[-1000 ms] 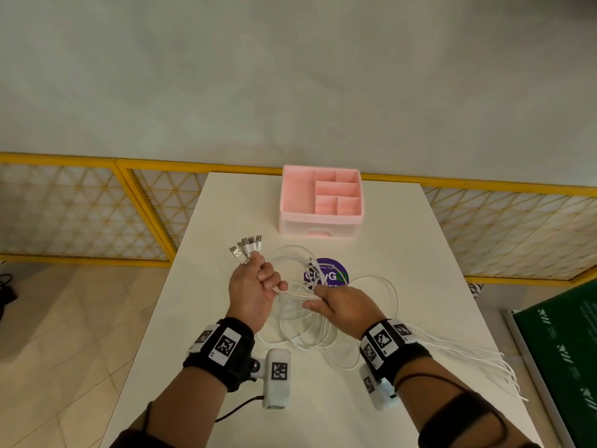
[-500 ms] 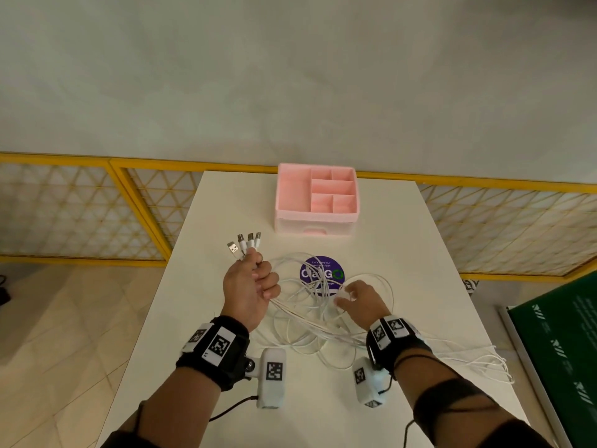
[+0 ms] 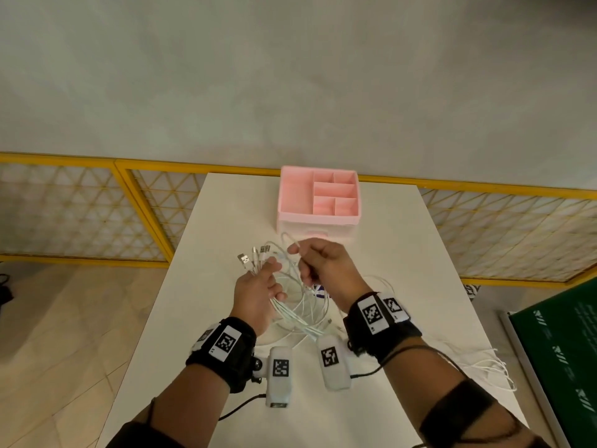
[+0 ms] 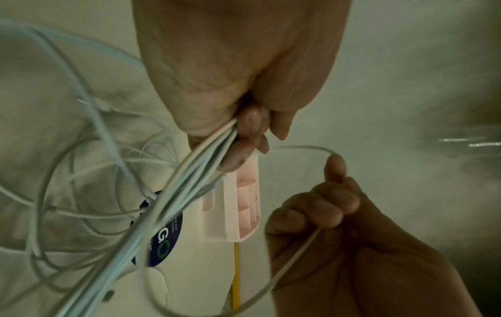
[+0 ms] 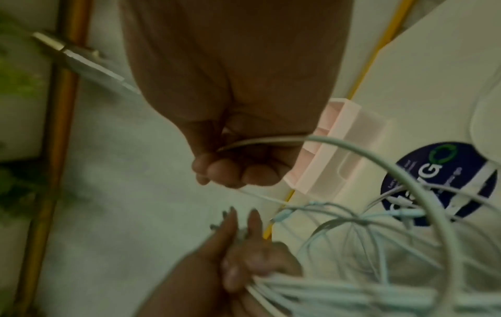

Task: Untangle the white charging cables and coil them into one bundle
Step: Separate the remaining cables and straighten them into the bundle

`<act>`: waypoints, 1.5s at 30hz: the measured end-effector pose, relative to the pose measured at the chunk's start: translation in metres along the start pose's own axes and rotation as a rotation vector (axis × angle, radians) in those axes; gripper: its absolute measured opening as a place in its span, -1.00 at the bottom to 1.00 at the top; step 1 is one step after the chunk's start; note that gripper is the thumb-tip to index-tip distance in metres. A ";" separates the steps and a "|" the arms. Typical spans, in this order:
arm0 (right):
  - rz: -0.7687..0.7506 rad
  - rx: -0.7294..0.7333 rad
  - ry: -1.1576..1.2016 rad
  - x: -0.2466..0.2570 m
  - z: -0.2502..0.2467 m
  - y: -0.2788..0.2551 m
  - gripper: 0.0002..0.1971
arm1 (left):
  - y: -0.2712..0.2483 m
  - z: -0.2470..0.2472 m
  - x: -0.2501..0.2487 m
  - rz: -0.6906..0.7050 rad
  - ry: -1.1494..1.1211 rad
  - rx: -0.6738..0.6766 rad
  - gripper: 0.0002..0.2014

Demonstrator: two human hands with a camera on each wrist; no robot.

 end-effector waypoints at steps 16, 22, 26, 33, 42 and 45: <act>0.092 0.045 -0.151 -0.058 -0.005 -0.014 -0.84 | -0.007 0.008 -0.013 0.088 0.235 0.121 -0.91; 0.081 0.106 -0.109 -0.064 -0.003 -0.016 -0.83 | -0.003 0.002 -0.008 0.086 0.263 0.068 -0.84; 0.213 0.083 -0.106 -0.066 -0.007 -0.010 -0.76 | -0.004 0.000 -0.003 0.078 0.301 0.105 -0.89; 0.299 -0.239 0.415 -0.011 -0.015 0.040 -0.63 | -0.013 0.002 0.007 0.027 0.392 0.258 -0.91; 0.152 -0.262 0.524 0.038 -0.029 0.067 -0.69 | -0.014 -0.021 0.018 -0.036 0.451 0.236 -0.86; 0.083 -0.225 0.482 0.051 -0.040 0.066 -0.71 | -0.010 -0.040 0.028 -0.074 0.399 0.149 -0.88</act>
Point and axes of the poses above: each hand's wrist, its own y-axis towards the middle knuckle, its own z-axis out of the palm, x = y × z, the point moved 1 cm from there along y, towards the middle knuckle, and after that the axes turned 2 degrees about y, right-handed, at the moved point
